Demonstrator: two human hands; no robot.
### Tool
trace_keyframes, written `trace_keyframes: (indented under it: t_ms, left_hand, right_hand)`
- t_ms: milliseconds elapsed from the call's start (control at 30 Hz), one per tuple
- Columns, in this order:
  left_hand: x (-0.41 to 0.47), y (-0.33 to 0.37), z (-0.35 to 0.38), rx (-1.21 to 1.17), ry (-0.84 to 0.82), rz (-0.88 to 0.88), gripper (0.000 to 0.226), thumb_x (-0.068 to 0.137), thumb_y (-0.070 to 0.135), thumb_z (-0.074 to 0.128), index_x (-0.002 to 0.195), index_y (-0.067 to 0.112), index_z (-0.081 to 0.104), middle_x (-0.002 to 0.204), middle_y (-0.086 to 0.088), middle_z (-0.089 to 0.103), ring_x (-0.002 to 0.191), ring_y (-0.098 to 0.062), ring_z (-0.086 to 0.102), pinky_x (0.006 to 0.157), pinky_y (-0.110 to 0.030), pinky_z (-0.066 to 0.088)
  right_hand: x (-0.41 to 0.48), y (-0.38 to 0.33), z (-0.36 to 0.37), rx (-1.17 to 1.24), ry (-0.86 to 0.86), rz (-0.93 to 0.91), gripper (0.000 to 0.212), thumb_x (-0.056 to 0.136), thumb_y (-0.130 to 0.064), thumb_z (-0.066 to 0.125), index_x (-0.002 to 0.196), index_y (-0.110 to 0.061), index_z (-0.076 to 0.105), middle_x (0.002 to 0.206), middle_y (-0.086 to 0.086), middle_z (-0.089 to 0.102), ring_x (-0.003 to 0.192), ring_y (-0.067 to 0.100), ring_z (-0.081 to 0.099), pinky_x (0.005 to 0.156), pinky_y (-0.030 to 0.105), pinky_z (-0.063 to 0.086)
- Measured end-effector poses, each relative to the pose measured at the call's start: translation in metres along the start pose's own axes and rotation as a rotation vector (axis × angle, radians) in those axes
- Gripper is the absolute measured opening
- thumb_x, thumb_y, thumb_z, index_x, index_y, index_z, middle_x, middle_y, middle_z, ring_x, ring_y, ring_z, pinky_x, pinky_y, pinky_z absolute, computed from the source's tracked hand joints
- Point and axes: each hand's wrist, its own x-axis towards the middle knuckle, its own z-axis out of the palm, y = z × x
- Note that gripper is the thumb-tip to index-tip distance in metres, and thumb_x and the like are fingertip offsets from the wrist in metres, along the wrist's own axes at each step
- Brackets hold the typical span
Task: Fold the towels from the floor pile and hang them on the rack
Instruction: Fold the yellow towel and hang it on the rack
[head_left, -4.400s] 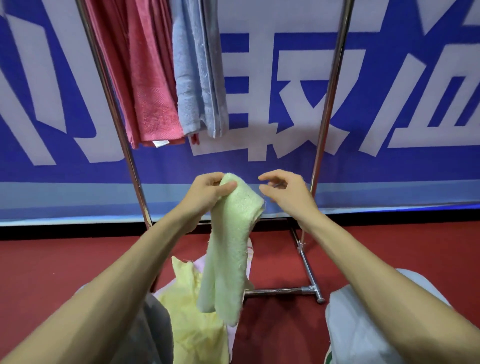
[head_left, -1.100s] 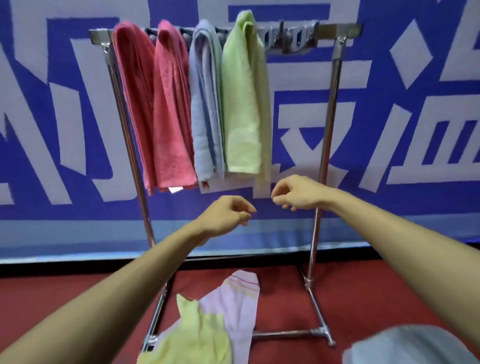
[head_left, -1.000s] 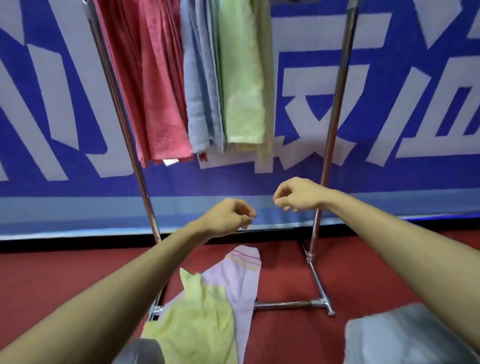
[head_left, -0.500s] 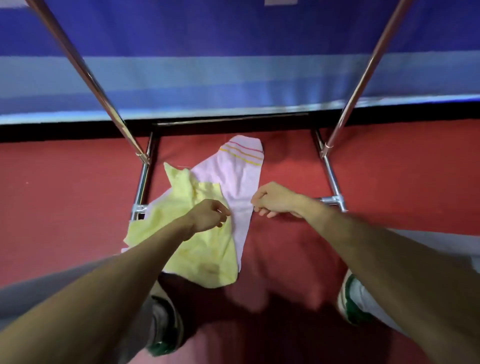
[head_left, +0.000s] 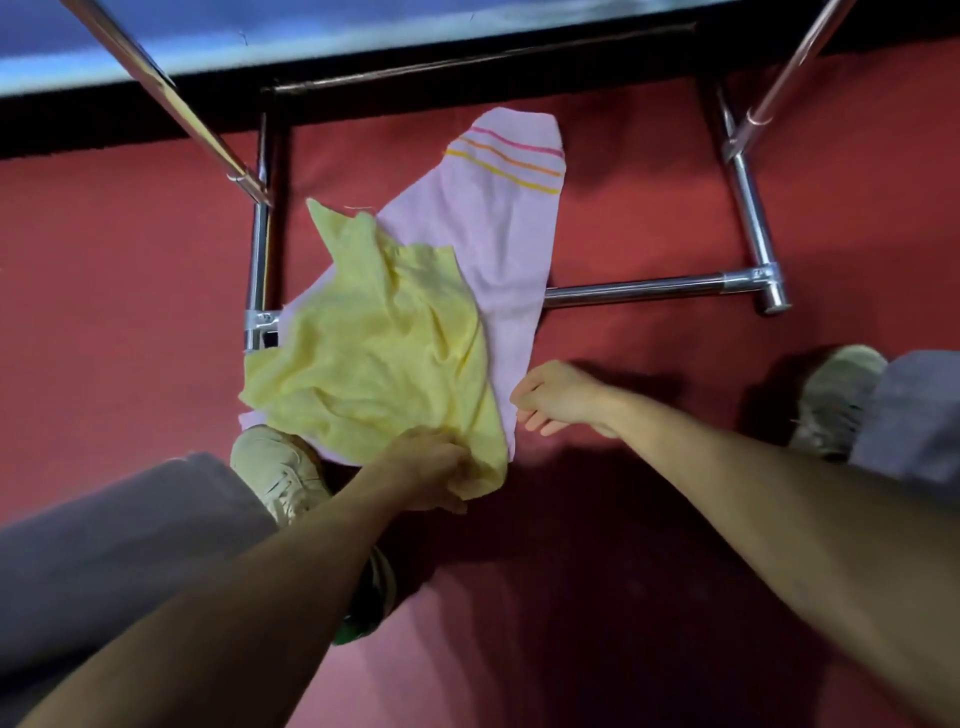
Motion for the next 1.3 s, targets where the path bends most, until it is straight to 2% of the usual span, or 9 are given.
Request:
trace_keyframes:
  t_ms: [133, 333, 500, 667, 800, 900, 1033, 1200, 1300]
  left_hand:
    - [0.0, 0.002, 0.004, 0.148, 0.056, 0.026, 0.021, 0.083, 0.023, 0.062, 0.104, 0.02, 0.061, 0.12, -0.001, 0.057, 0.115, -0.024, 0.053, 0.089, -0.029, 0.036]
    - [-0.012, -0.003, -0.048, -0.491, 0.08, -0.111, 0.009, 0.089, 0.015, 0.062, 0.093, 0.013, 0.054, 0.08, -0.003, 0.056, 0.078, -0.021, 0.051, 0.062, -0.025, 0.035]
    - [-0.044, 0.001, -0.121, -0.511, 0.195, -0.084, 0.009, 0.092, 0.013, 0.059, 0.092, 0.012, 0.05, 0.066, 0.002, 0.052, 0.056, -0.012, 0.043, 0.049, -0.014, 0.033]
    - [-0.084, 0.024, -0.187, -0.572, 0.451, -0.088, 0.005, 0.091, 0.01, 0.059, 0.093, 0.01, 0.054, 0.08, -0.002, 0.056, 0.074, -0.017, 0.048, 0.053, -0.01, 0.034]
    - [-0.131, 0.057, -0.239, -0.998, 0.737, -0.093, 0.017, 0.09, 0.009, 0.062, 0.077, 0.015, 0.052, 0.067, -0.002, 0.054, 0.053, -0.011, 0.049, 0.044, -0.016, 0.039]
    - [-0.165, 0.082, -0.273, -1.41, 0.96, -0.098, 0.007, 0.088, 0.004, 0.061, 0.085, 0.007, 0.055, 0.067, -0.01, 0.056, 0.041, -0.01, 0.055, 0.041, -0.017, 0.045]
    - [-0.204, 0.106, -0.306, -1.739, 1.087, -0.083, 0.016, 0.088, 0.002, 0.061, 0.073, 0.004, 0.055, 0.063, -0.01, 0.051, 0.046, -0.016, 0.052, 0.038, -0.017, 0.044]
    - [-0.239, 0.126, -0.311, -2.097, 1.058, 0.048, 0.018, 0.09, 0.002, 0.06, 0.073, 0.003, 0.053, 0.061, -0.007, 0.05, 0.041, -0.01, 0.052, 0.034, -0.015, 0.043]
    - [-0.245, 0.132, -0.313, -2.138, 1.013, 0.095, 0.014, 0.09, 0.008, 0.062, 0.077, 0.004, 0.057, 0.067, -0.005, 0.053, 0.043, -0.008, 0.057, 0.04, -0.015, 0.049]
  right_hand:
    - [-0.003, -0.001, 0.0, -0.015, 0.002, -0.017, 0.029, 0.093, -0.007, 0.043, 0.113, 0.003, 0.061, 0.077, 0.003, 0.061, 0.083, 0.022, 0.062, 0.071, 0.028, 0.053]
    - [-0.026, -0.027, -0.003, 0.084, -0.009, -0.111, 0.029, 0.096, -0.015, 0.049, 0.118, 0.0, 0.059, 0.092, 0.008, 0.064, 0.083, 0.019, 0.061, 0.072, 0.025, 0.052]
    - [-0.063, -0.066, -0.011, 0.047, 0.025, -0.216, 0.03, 0.095, -0.014, 0.048, 0.117, 0.003, 0.059, 0.081, 0.006, 0.063, 0.067, 0.012, 0.056, 0.062, 0.021, 0.047]
    - [-0.124, -0.099, -0.044, -0.102, 0.01, -0.313, 0.03, 0.099, -0.016, 0.042, 0.121, -0.001, 0.055, 0.08, 0.006, 0.064, 0.055, 0.011, 0.063, 0.058, 0.018, 0.048]
    - [-0.187, -0.123, -0.069, -0.14, 0.069, -0.453, 0.025, 0.097, -0.015, 0.045, 0.114, -0.003, 0.06, 0.086, 0.009, 0.066, 0.068, 0.019, 0.064, 0.063, 0.022, 0.051]
    - [-0.234, -0.144, -0.083, -0.154, 0.109, -0.58, 0.017, 0.096, -0.016, 0.052, 0.099, -0.005, 0.064, 0.087, 0.01, 0.067, 0.073, 0.021, 0.062, 0.064, 0.025, 0.051]
    - [-0.273, -0.155, -0.093, -0.246, 0.287, -0.72, 0.026, 0.098, -0.019, 0.05, 0.097, 0.001, 0.066, 0.078, 0.008, 0.068, 0.071, 0.021, 0.062, 0.065, 0.026, 0.048]
    - [-0.299, -0.142, -0.085, -0.455, 0.61, -0.847, 0.034, 0.078, -0.057, 0.065, 0.079, -0.023, 0.07, 0.075, -0.006, 0.071, 0.076, 0.01, 0.065, 0.073, 0.024, 0.048]
    - [-0.294, -0.145, -0.074, -0.484, 0.757, -0.894, 0.014, 0.079, -0.038, 0.069, 0.075, -0.026, 0.068, 0.066, -0.013, 0.062, 0.077, 0.012, 0.059, 0.069, 0.025, 0.043]
